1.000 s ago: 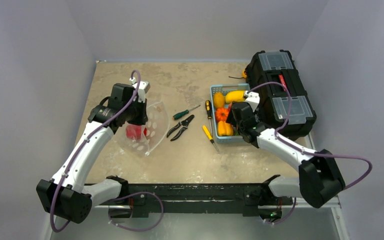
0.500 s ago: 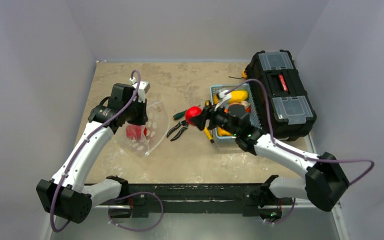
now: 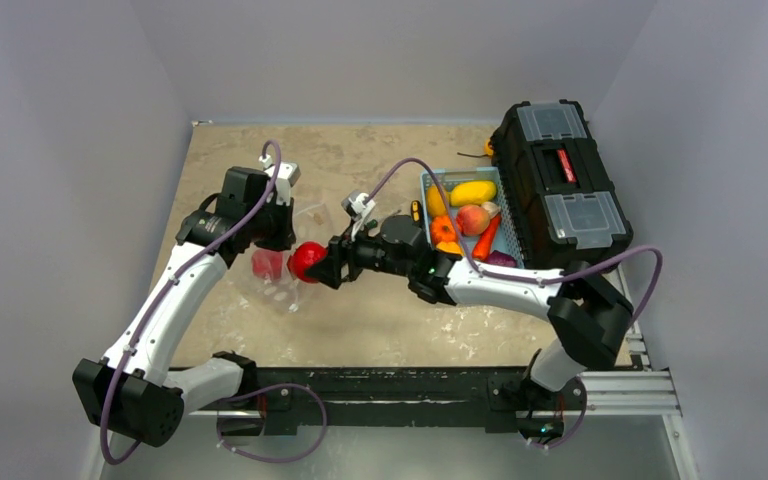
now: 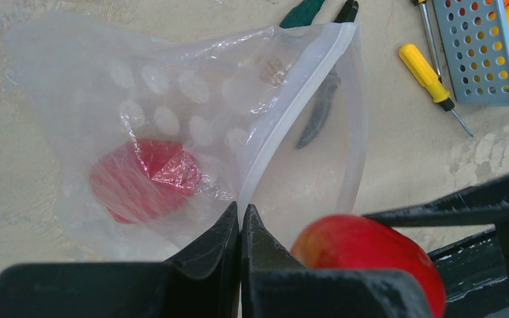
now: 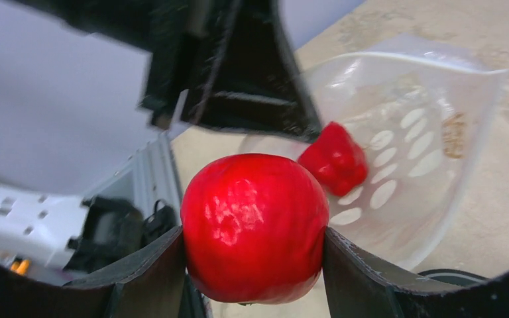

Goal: Place the food in the zip-top bag and seal the zipper
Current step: Place the fake vegetable in the zipper food storage bag.

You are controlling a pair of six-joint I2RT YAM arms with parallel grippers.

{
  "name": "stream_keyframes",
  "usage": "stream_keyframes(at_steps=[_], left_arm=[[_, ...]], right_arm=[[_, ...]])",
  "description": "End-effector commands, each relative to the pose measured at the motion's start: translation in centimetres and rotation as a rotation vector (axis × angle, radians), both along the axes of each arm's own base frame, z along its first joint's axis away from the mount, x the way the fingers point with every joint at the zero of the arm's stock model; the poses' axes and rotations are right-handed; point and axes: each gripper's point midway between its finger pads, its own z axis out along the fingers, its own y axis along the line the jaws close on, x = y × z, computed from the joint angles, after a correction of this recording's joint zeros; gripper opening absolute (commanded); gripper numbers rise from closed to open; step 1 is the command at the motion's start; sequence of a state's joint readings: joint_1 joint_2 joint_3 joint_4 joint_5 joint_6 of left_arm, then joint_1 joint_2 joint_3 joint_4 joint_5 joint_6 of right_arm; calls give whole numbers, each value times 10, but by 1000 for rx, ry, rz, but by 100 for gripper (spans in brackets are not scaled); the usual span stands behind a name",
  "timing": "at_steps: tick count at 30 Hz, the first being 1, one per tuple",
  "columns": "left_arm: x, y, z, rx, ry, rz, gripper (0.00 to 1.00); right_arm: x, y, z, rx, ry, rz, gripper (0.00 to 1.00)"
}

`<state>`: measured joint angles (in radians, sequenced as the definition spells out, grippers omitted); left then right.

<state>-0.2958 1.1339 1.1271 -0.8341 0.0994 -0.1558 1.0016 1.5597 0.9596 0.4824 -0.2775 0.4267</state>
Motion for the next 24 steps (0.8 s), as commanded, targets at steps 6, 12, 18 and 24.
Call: stream_keyframes(at_steps=[6,12,18,24], left_arm=[[3,-1,15,-12,-53,4,0],[3,-1,17,-15,-59,0,0],[3,0,18,-12,-64,7,0],[3,2,19,-8,-71,14,0]], right_arm=[[60,6,-5,-66,17,-284,36],[76,6,-2,-97,-28,-344,60],[85,19,1,-102,-46,-340,88],[81,16,9,-92,-66,-329,97]])
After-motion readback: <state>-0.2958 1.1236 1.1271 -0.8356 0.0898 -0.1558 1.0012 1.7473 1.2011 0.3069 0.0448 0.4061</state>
